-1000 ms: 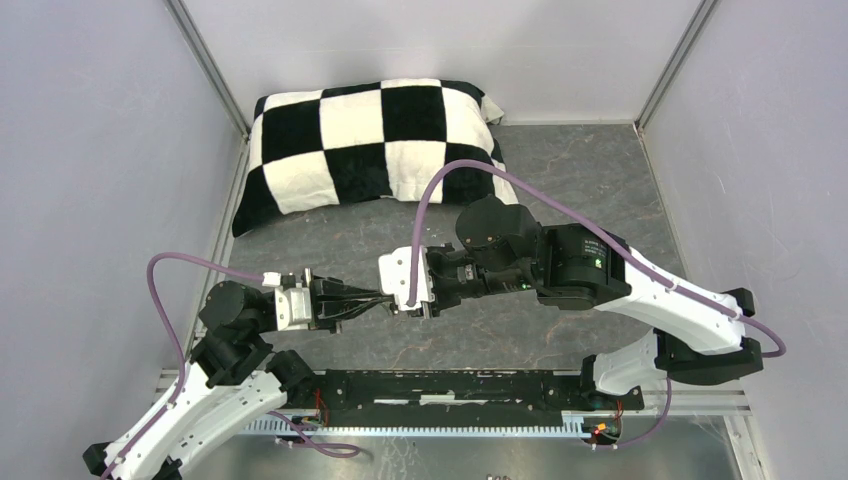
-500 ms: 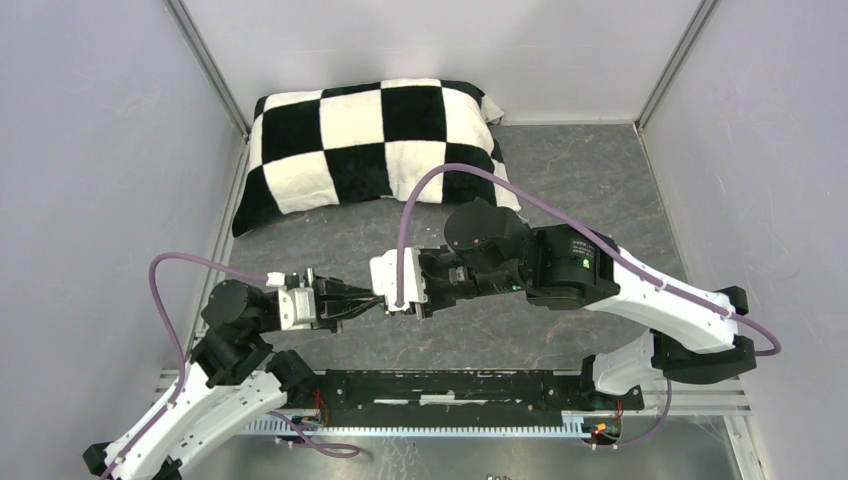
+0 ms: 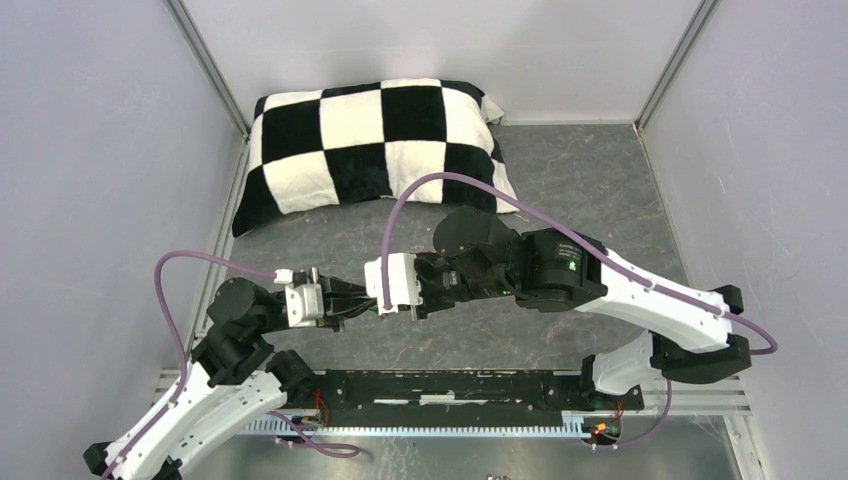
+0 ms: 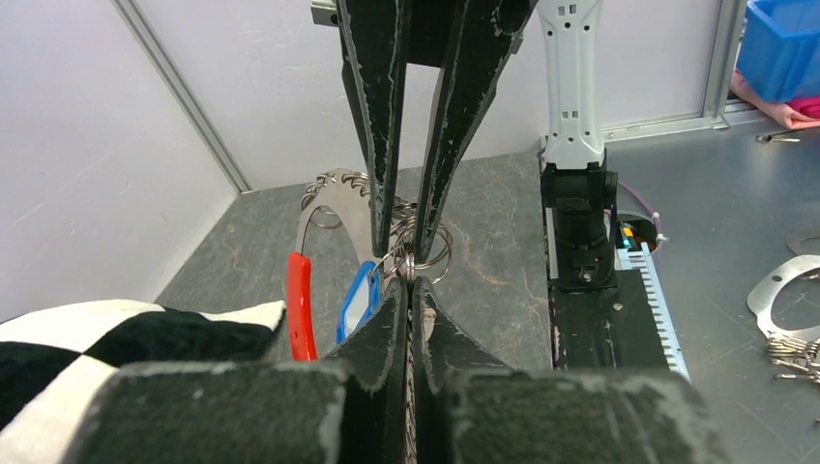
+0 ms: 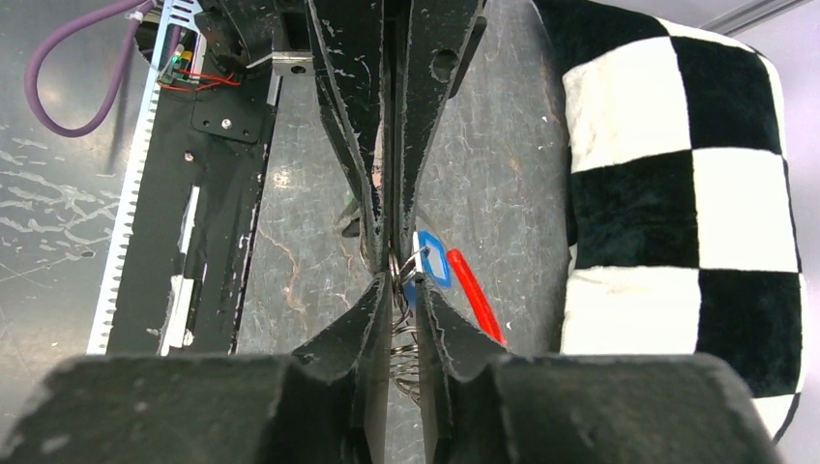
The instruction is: Put the keys on the keyring
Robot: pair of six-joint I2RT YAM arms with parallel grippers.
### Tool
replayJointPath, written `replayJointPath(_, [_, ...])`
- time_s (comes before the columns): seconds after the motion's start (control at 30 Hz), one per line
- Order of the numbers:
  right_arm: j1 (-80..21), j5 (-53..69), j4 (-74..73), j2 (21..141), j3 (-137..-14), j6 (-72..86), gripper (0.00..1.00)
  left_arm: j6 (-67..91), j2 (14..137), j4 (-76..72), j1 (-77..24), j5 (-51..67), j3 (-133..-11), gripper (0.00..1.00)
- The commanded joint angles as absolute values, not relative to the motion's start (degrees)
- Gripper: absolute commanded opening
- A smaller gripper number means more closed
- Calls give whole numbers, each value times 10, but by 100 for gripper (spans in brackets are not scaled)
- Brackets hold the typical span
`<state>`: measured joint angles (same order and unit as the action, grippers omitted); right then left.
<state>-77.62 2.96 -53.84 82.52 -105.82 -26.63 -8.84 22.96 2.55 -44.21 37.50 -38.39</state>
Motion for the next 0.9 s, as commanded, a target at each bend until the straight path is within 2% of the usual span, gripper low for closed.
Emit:
replayJointPath(0.0, [-775,6,-556,842,-1055,-260,18,-122,222,-28,-442,382,-396,2])
replayJointPath(0.13, [-775,10,-553,853,-1053,-259,17,-126,225,-26,-442,381,-399,2])
replayJointPath(0.27, [-776,4,-553,854,-1055,-257,2,-125,218,-23,-442,381,-395,2])
replayJointPath(0.37, [-776,-25,-550,855,-1065,-252,0,-136,215,-9,-442,385,-394,2])
replayJointPath(0.53, [-776,-25,-544,854,-1056,-247,0,-181,212,65,-442,390,-409,16])
replayJointPath(0.63, [-775,-17,-541,852,-1042,-245,0,-206,205,115,-442,392,-425,35])
replayJointPath(0.67, [-776,-16,-542,851,-1038,-245,0,-214,202,134,-442,394,-432,38])
replayJointPath(0.77, [-776,-11,-540,848,-1029,-247,0,-252,192,191,-442,394,-459,43])
replayJointPath(0.87, [-776,-1,-538,848,-1028,-248,0,-307,188,256,-442,398,-485,44])
